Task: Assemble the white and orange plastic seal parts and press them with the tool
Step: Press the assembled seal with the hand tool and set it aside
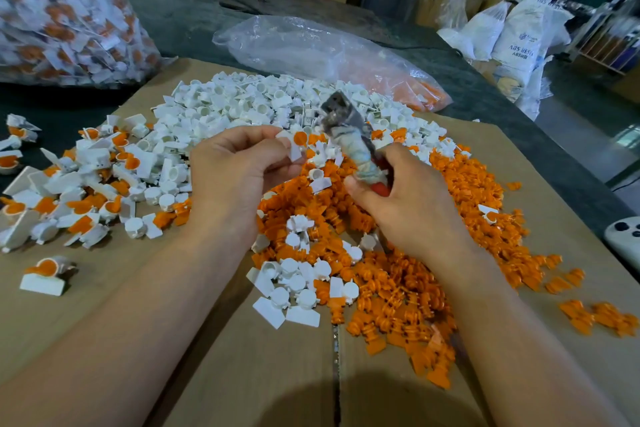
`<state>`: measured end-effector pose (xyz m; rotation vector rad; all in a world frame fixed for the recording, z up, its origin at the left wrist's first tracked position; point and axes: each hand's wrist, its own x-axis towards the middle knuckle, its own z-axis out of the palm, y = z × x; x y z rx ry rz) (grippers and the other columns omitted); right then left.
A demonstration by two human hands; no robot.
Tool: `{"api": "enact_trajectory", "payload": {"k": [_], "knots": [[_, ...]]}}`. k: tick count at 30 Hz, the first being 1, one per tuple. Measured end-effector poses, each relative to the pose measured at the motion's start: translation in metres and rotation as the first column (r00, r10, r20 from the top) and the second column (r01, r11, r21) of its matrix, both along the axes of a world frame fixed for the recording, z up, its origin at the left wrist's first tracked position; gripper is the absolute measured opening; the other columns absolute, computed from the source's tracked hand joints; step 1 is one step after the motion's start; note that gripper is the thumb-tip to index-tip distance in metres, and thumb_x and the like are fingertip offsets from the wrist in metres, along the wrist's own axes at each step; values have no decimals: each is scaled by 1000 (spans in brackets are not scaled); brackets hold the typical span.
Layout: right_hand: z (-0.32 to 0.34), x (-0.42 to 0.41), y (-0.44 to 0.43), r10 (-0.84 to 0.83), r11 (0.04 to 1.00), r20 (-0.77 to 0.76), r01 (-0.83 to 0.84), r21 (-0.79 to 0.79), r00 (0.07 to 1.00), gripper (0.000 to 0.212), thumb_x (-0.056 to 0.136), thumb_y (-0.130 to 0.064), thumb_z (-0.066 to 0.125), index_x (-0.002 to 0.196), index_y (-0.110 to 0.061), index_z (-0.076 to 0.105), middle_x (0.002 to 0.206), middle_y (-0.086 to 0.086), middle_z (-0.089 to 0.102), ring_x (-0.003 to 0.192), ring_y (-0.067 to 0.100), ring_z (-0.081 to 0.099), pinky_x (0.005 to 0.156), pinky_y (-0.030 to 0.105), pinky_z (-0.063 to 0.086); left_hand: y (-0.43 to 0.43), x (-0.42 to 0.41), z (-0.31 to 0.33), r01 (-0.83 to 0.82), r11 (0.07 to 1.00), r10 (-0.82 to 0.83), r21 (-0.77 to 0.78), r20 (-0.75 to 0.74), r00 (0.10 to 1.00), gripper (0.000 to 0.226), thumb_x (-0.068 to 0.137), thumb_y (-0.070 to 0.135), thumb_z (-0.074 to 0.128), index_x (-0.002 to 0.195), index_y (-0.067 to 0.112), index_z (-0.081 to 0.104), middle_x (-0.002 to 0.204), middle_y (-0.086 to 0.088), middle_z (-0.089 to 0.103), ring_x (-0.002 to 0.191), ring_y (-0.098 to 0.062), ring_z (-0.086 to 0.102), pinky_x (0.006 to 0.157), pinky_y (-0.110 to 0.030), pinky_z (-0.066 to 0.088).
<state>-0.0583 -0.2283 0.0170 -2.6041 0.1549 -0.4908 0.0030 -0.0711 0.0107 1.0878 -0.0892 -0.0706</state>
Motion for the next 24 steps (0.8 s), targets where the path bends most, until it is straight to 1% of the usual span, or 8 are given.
{"api": "enact_trajectory", "payload": {"k": [2, 5, 8, 11, 16, 18, 20, 24], "knots": [[0, 1, -7, -62, 998, 3, 62, -1, 998, 31, 81, -48, 59, 95, -26, 42, 82, -11, 49, 71, 5, 45, 53, 21, 30, -1, 0, -1, 2, 999, -2, 32, 3, 1000, 17, 80, -8, 63, 72, 7, 65, 54, 1, 66, 55, -16, 68, 53, -19, 54], [-1, 3, -16, -152, 987, -34, 150, -55, 988, 39, 79, -52, 59, 99, -21, 46, 90, -4, 51, 77, 12, 46, 54, 19, 30, -1, -2, -1, 10, 995, -15, 101, 48, 999, 20, 79, -6, 65, 71, 11, 68, 56, -1, 68, 55, -18, 67, 53, -20, 54], [-3, 6, -23, -215, 971, -79, 205, -118, 973, 48, 77, -55, 60, 103, -15, 49, 88, -5, 46, 77, 12, 43, 52, 24, 26, -1, -4, -1, -8, 986, -9, 166, 98, 995, 22, 78, -5, 67, 69, 15, 70, 58, -2, 68, 55, -20, 65, 55, -21, 54], [-6, 8, -26, -246, 961, -103, 229, -155, 964, 53, 76, -56, 62, 107, -14, 51, 91, -5, 47, 81, 13, 43, 57, 28, 26, -1, -6, 0, -7, 978, -16, 209, 109, 994, 21, 78, -4, 67, 69, 15, 69, 58, 1, 68, 55, -16, 65, 53, -19, 53], [-7, 8, -26, -266, 947, -152, 228, -225, 952, 60, 73, -58, 63, 111, -14, 50, 96, -1, 50, 83, 15, 43, 63, 29, 29, -1, -8, 3, 62, 975, -78, 213, 68, 995, 20, 78, -7, 65, 68, 11, 67, 56, 1, 68, 52, -13, 67, 50, -19, 53], [-7, 8, -26, -270, 944, -163, 228, -237, 949, 63, 72, -59, 64, 114, -13, 49, 106, 3, 55, 90, 20, 49, 66, 29, 31, -1, -8, 3, 70, 975, -85, 209, 61, 995, 20, 78, -7, 65, 68, 10, 68, 55, -1, 68, 52, -13, 67, 49, -19, 53], [-7, 9, -26, -274, 942, -168, 229, -246, 947, 66, 71, -59, 64, 117, -14, 49, 113, 4, 56, 99, 22, 52, 68, 30, 32, -1, -8, 3, 78, 977, -89, 199, 46, 995, 21, 78, -7, 65, 67, 11, 67, 55, -2, 68, 52, -14, 67, 48, -18, 52], [-7, 9, -26, -279, 939, -181, 229, -256, 943, 68, 70, -61, 65, 117, -14, 49, 115, 4, 56, 102, 23, 52, 69, 30, 32, -1, -7, 3, 95, 979, -99, 179, 14, 995, 20, 77, -7, 65, 67, 11, 67, 56, -2, 68, 54, -16, 68, 47, -17, 52]]}}
